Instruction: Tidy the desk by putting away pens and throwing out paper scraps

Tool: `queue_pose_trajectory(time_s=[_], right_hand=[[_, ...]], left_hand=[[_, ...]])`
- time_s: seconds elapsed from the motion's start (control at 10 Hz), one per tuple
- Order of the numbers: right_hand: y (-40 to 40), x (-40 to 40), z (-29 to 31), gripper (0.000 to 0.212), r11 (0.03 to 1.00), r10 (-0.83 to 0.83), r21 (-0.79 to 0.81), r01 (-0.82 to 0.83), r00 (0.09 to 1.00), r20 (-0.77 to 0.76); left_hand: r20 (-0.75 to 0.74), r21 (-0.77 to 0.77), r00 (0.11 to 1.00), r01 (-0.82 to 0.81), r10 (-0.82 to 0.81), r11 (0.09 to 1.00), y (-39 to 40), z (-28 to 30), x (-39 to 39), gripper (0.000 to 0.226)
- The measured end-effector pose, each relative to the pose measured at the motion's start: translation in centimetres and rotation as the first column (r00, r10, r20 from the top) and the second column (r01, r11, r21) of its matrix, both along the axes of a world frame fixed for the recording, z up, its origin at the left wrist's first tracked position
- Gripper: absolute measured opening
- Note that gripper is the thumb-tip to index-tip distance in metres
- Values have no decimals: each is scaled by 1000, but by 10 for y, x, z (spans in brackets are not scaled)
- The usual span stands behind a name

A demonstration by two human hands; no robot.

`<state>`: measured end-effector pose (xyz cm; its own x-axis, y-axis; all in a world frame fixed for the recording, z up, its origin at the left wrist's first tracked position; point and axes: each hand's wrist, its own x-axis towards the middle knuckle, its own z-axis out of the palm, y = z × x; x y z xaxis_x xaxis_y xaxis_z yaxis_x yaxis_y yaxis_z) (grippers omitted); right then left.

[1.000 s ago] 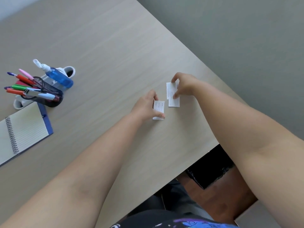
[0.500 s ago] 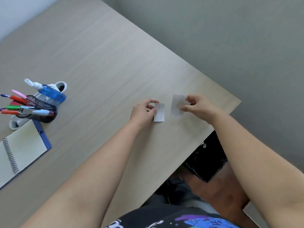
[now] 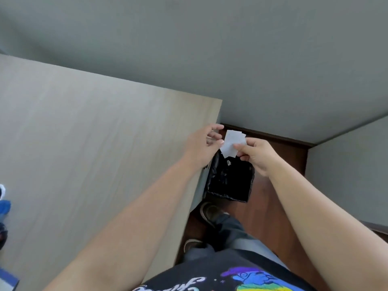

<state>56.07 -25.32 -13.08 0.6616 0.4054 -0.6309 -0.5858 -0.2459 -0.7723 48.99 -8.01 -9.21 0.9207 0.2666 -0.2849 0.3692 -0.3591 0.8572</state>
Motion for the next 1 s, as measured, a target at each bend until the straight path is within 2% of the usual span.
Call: queue_pose_trajectory(time_s=[0.1,0.2,0.3,0.4,0.5,0.7,0.8,0.9,1.0], right_hand=[[-21,0,-28,6,982,-182,-65,179,982,-53],[-32,-7,-68,14,945,-264,-223,239,961,-88],[-32,-19,-105,41,924,-222,-344,166,966,-133],[-27,-29,-136,45,905,-202,-411,107,960,-195],[-21,-35,-164,53,883,-226,-458,102,948,-225],[-11,-42,-207,47,881,-320,-435,185,911,-261],[-12,-44,-220,59,828,-529,-429,361,756,-386],[-17,-48,-218,56,799,-580,-452,396,707,-404],[-19,-49,-192,47,806,-554,-453,381,756,-348]], left_hand=[[82,471,982,113,-171,875,1,-10,2,35],[-16,619,975,182,-220,764,4,-25,-3,37],[-86,677,961,250,-263,692,2,-44,-13,42],[-79,730,957,245,-278,638,1,-54,-19,40],[-42,724,961,219,-275,654,2,-56,-19,34],[45,725,961,157,-274,670,2,-60,-20,26],[51,726,958,158,-281,669,4,-63,-22,24],[44,718,958,167,-284,676,5,-62,-24,25],[1,697,952,218,-305,683,4,-57,-37,27]])
